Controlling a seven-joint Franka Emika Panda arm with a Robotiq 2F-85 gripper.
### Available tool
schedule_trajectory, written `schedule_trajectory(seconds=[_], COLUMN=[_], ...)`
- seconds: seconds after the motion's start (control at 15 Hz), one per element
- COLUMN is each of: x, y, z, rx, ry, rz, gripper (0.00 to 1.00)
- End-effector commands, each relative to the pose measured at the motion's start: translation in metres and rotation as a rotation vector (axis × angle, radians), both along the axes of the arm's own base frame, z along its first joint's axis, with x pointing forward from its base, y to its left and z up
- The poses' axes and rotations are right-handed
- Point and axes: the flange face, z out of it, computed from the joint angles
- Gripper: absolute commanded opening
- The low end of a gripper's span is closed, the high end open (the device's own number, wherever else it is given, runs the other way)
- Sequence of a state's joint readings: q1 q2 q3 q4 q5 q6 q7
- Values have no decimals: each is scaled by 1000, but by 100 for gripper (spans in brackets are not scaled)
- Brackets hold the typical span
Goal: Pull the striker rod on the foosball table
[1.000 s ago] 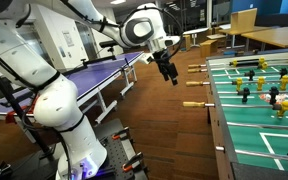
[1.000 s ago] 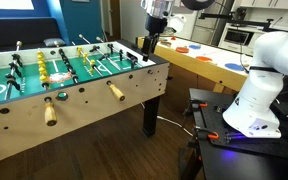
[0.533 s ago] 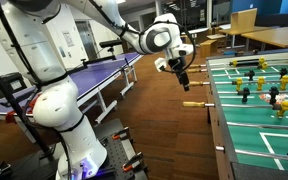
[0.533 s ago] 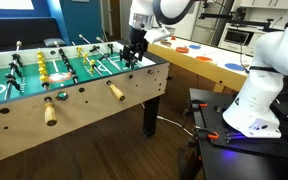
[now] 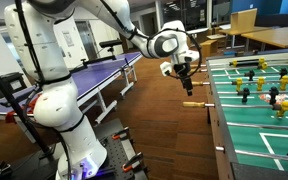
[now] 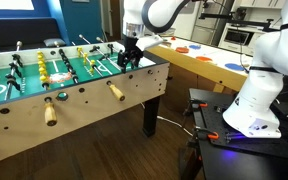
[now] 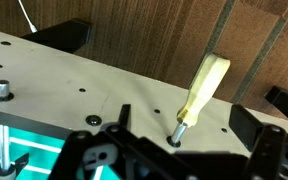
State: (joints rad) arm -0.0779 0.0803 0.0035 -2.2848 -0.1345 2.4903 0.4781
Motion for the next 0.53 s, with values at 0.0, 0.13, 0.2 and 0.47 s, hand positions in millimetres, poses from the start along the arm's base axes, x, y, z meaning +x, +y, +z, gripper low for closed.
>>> schedule_trajectory(seconds=[0.0, 0.13, 0.2, 0.47], x=[13, 23, 27, 46], y=[-1, -1, -2, -1], z=[-11, -23, -29, -55], rx=[15, 22, 20, 43], ry=[-3, -15, -23, -44], rz=[-44, -88, -123, -215], gripper=[100, 100, 100, 100])
